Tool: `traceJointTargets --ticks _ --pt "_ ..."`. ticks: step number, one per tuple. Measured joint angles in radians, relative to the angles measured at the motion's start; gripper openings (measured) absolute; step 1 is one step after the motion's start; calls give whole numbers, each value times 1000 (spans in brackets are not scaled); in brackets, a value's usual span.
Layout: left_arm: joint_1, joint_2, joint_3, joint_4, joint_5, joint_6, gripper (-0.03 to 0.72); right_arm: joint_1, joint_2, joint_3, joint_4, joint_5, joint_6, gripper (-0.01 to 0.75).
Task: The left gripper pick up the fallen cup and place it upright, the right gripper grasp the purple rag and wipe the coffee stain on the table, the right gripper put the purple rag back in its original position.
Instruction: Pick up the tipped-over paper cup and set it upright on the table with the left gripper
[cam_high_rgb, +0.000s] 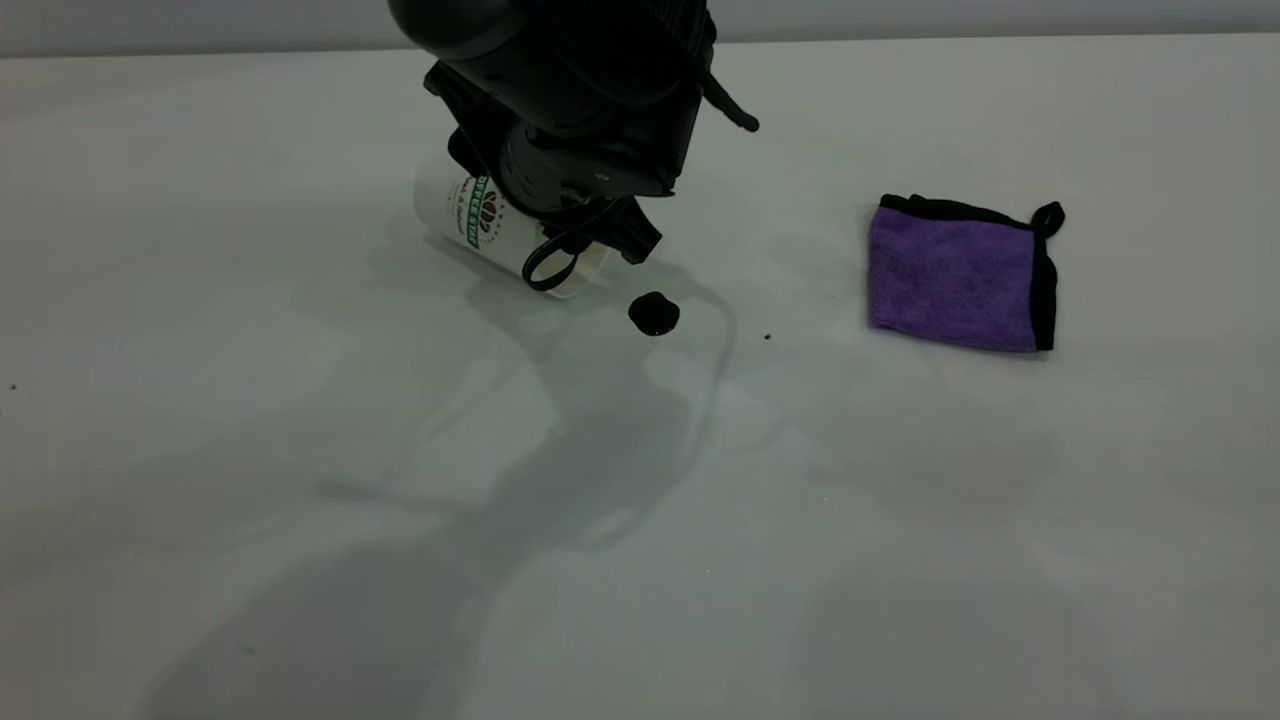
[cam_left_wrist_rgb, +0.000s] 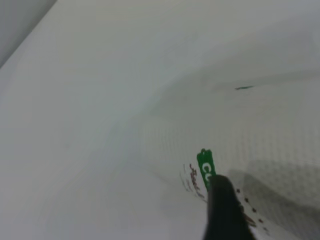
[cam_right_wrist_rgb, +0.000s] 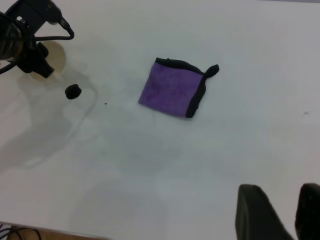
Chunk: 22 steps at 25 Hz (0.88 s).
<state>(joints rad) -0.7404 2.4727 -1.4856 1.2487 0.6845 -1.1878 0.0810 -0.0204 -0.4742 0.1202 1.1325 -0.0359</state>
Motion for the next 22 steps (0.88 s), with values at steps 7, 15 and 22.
traceJointTargets --ticks 7,15,22 --pt "0 -10 0 14 100 28 59 0 0 0 0 0 0 239" --pt "71 -239 0 -211 71 280 1 0 0 0 0 0 0 239" --pt "212 -414 0 -573 23 661 1 0 0 0 0 0 0 239"
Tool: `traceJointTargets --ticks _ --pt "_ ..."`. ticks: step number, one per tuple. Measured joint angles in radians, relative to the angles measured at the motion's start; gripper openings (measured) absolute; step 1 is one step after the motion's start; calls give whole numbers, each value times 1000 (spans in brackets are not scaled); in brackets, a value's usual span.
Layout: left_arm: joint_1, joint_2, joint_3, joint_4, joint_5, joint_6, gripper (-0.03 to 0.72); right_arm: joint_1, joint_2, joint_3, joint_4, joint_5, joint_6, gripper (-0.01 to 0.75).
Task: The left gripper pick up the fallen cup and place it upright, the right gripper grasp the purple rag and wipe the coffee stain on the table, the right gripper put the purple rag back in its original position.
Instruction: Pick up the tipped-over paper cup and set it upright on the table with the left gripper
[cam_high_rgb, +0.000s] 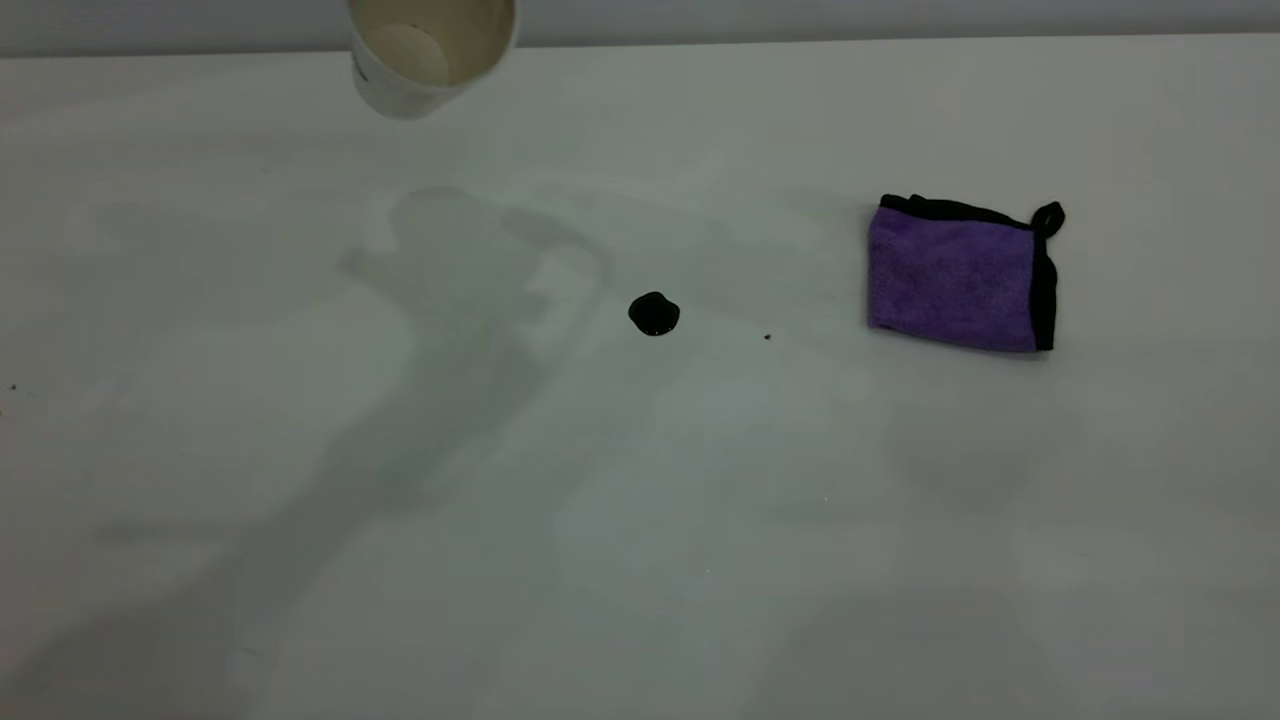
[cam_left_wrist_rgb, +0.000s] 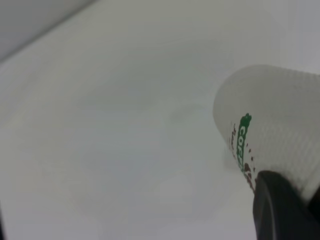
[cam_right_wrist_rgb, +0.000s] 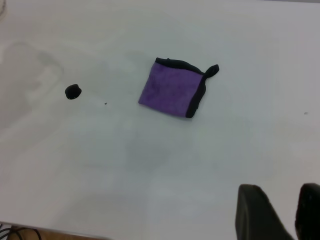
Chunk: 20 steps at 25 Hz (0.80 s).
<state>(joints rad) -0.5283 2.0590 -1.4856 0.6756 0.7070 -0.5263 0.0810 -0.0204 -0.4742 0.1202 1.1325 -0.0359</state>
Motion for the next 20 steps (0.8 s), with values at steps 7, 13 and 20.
traceJointTargets --ticks 7,13,20 --pt "139 -27 0 -470 -26 428 1 0 0 0 0 0 0 239" --pt "247 17 0 -718 -38 670 1 0 0 0 0 0 0 239" --pt "372 114 0 -869 -71 773 1 0 0 0 0 0 0 239"
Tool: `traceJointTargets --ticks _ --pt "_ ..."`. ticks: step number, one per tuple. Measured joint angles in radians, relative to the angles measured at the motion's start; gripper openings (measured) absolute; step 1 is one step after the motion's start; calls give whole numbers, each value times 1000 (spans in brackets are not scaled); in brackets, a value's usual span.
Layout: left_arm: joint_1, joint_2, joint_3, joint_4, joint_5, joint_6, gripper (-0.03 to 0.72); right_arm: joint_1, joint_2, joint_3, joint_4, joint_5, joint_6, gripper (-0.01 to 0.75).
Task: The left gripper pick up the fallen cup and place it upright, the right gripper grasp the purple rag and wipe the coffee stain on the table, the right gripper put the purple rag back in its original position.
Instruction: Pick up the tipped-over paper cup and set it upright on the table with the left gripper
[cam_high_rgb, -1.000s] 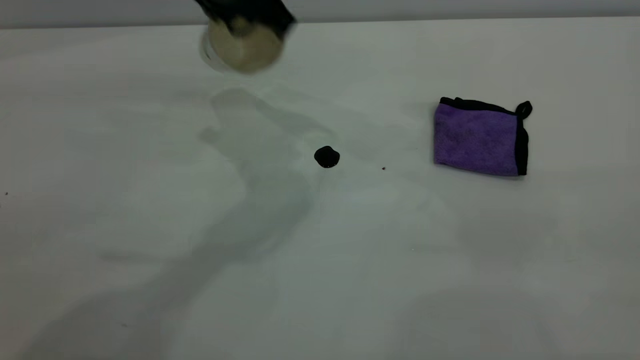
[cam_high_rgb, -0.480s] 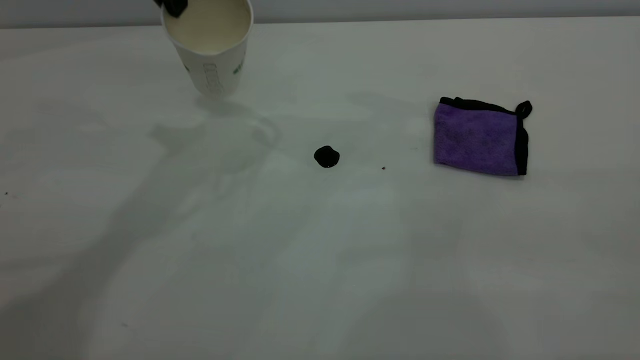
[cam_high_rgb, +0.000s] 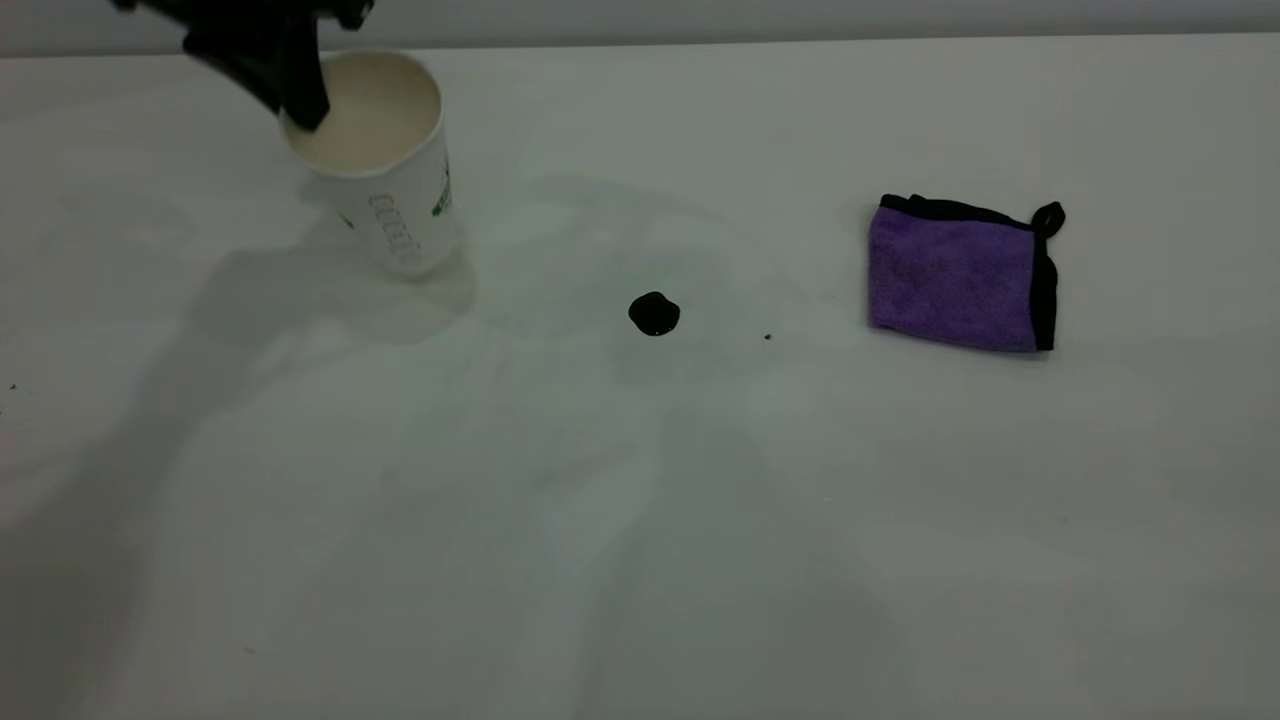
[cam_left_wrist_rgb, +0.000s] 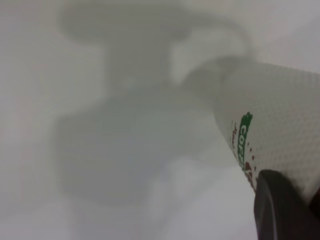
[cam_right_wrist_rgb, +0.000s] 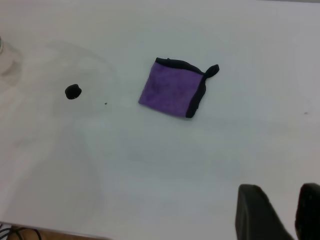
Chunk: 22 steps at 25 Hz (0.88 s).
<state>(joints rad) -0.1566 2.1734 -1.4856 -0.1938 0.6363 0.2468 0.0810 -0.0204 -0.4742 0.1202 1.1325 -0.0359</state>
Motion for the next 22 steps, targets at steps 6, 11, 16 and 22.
traceJointTargets --ticks 6,11,16,22 --pt "24 41 0 -185 -4 171 1 0 0 0 0 0 0 239" --pt "24 58 0 -219 -22 203 1 0 0 0 0 0 0 239" --pt "24 79 0 -219 -24 207 4 0 0 0 0 0 0 239" --pt "24 79 0 -221 -27 211 15 0 0 0 0 0 0 239"
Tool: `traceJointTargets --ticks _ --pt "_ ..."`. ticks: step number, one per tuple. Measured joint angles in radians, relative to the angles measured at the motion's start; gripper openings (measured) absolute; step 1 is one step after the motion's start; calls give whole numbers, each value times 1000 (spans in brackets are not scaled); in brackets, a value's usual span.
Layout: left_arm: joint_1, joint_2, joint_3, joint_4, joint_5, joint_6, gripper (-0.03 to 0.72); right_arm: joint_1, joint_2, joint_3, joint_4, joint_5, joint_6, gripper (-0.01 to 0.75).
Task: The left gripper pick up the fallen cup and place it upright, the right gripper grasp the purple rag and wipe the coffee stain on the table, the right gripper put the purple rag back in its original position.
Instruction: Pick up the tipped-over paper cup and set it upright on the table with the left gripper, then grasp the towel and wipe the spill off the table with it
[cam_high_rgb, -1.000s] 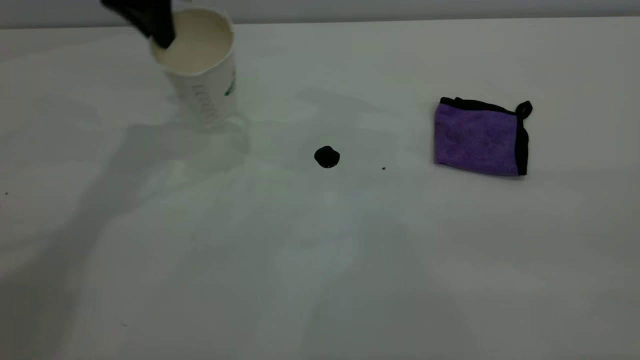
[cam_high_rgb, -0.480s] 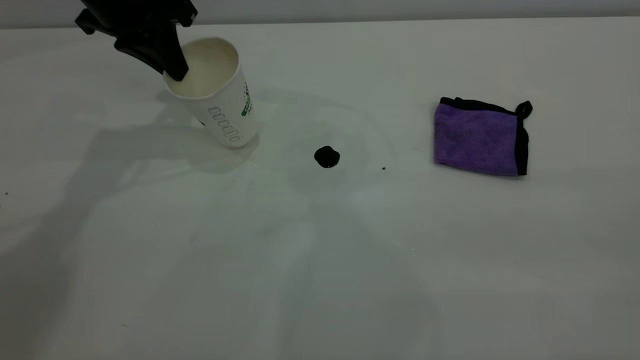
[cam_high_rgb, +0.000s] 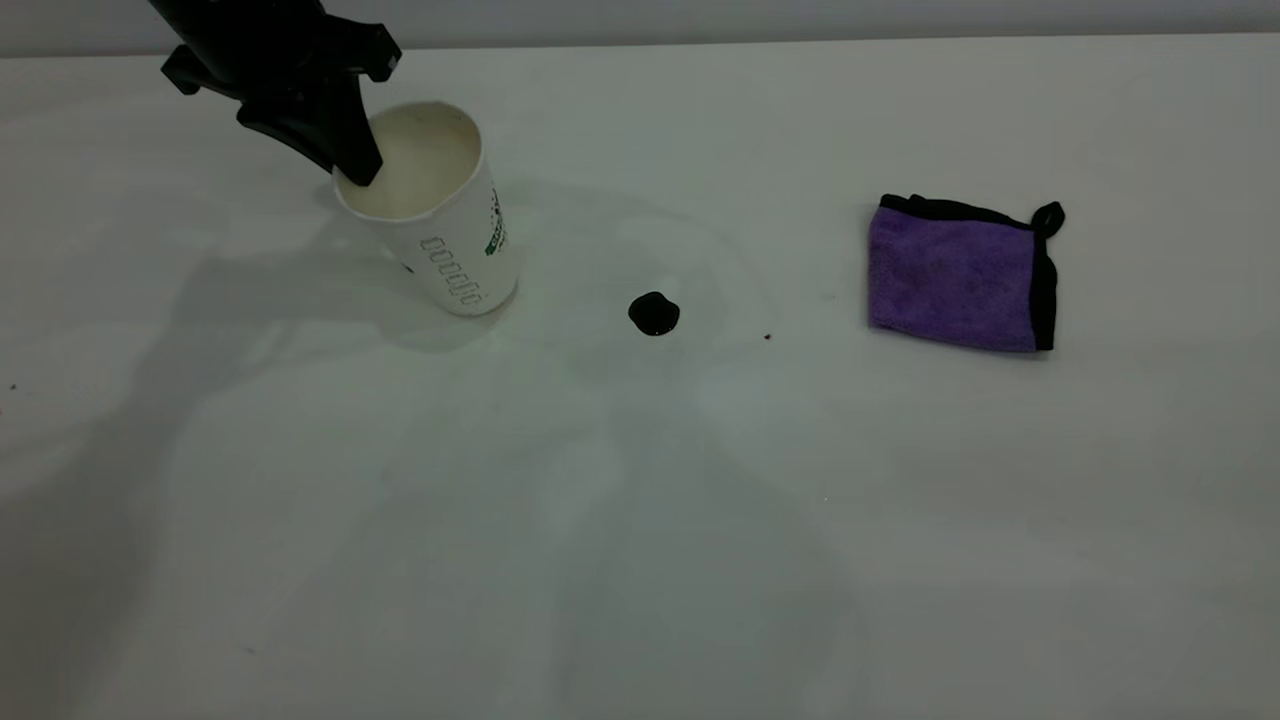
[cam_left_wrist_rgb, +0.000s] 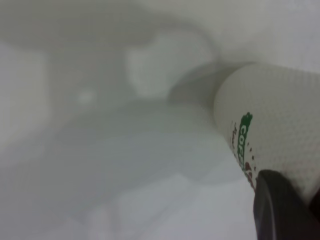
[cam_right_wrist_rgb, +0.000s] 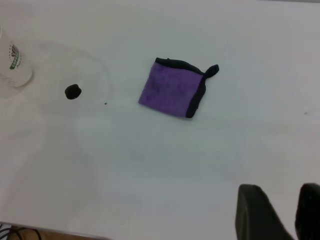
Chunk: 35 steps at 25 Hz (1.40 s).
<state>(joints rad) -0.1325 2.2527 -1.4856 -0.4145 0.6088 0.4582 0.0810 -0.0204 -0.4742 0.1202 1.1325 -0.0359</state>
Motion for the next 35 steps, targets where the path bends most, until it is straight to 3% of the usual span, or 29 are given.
traceJointTargets --ticks 4,8,16,20,26,35 --pt "0 0 0 0 0 0 34 0 0 0 0 0 0 239" --pt "0 0 0 -2 -1 0 101 0 0 0 0 0 0 239" --pt "0 0 -2 -2 1 0 352 0 0 0 0 0 0 239" --pt "0 -2 -36 -2 28 0 437 0 0 0 0 0 0 239" --pt "0 -67 -107 12 117 -2 464 0 0 0 0 0 0 239" --pt "-2 -418 -160 14 377 -81 468 0 0 0 0 0 0 239"
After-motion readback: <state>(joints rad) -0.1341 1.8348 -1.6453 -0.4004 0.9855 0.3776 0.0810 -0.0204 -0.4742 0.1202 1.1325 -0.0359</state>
